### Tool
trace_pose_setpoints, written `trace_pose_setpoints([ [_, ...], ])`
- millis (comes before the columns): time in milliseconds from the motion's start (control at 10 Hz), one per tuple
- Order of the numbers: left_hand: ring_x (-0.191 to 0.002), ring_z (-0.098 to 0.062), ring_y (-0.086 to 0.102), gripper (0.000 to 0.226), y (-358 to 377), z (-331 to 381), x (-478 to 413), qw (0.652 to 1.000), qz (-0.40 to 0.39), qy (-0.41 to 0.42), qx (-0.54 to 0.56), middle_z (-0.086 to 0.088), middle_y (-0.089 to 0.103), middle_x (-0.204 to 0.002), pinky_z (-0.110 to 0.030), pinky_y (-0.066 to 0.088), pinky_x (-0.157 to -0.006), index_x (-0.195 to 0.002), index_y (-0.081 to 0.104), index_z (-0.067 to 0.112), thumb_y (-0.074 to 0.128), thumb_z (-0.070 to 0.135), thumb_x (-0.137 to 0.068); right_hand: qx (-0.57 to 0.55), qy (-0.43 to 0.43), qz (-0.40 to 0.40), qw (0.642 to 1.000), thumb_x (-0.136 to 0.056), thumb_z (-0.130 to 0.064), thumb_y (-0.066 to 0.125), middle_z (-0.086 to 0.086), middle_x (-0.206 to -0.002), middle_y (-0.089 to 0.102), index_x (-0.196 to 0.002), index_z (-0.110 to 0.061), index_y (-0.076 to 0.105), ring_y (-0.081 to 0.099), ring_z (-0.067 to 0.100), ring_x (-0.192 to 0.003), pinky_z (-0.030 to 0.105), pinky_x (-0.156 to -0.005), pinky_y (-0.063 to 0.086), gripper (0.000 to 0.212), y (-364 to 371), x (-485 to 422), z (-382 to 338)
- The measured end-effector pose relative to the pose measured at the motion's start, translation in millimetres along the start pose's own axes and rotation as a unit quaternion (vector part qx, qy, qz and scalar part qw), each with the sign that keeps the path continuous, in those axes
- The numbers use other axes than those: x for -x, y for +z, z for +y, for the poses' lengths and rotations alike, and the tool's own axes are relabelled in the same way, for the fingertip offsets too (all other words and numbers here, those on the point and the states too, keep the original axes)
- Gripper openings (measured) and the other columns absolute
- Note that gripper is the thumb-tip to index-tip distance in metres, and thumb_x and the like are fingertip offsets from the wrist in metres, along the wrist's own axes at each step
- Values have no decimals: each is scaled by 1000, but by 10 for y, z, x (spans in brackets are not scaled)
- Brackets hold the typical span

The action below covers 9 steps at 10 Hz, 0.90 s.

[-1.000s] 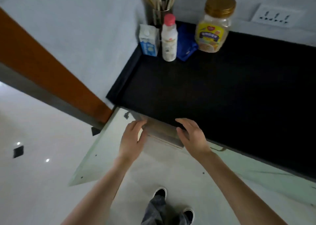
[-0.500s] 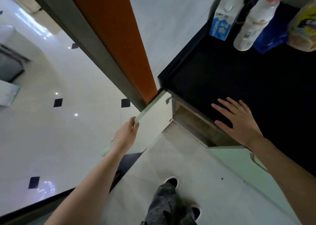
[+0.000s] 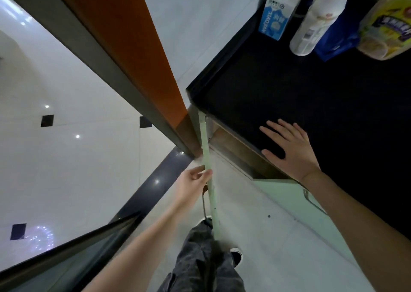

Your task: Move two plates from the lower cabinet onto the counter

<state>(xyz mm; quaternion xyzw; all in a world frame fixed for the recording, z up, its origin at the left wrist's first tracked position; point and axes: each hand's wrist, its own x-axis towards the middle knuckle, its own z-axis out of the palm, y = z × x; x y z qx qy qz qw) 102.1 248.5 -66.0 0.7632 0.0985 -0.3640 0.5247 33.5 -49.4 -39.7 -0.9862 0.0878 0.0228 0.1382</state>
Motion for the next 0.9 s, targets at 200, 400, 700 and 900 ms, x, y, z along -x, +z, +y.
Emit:
trace_pose_setpoints([
  [200,-85,-15,76,50,810,90,-80,988,50,-66,132,-9,75,-111,-33,62,-80,-125,65,6,76,28,-81,6,-1,3,1000,-94,-58,42,-12,-157,37,-150,-39,35,24,14,-150,42,-123,13,60,20,-7,10],
  [400,-99,-19,71,55,1179,359,-122,959,13,-83,272,-19,63,-128,-23,60,-76,-138,49,-4,68,11,-88,-6,-3,6,1000,-93,-58,43,-11,-158,37,-150,-39,36,23,15,-150,41,-124,11,60,19,0,24],
  [700,-120,-18,62,49,1392,614,-225,939,-30,-114,324,-14,61,-136,-29,49,-103,-136,53,7,65,4,-89,-20,-2,5,1000,-92,-56,47,-12,-158,37,-149,-38,37,22,14,-151,41,-124,11,61,4,7,16],
  [900,-65,-16,48,29,1233,486,-309,978,-97,-86,161,-2,55,-70,-30,40,-66,-75,63,26,48,1,-77,-28,-10,11,1000,-92,-61,45,-17,-157,35,-149,-42,33,21,11,-150,34,-124,4,61,76,22,60],
])
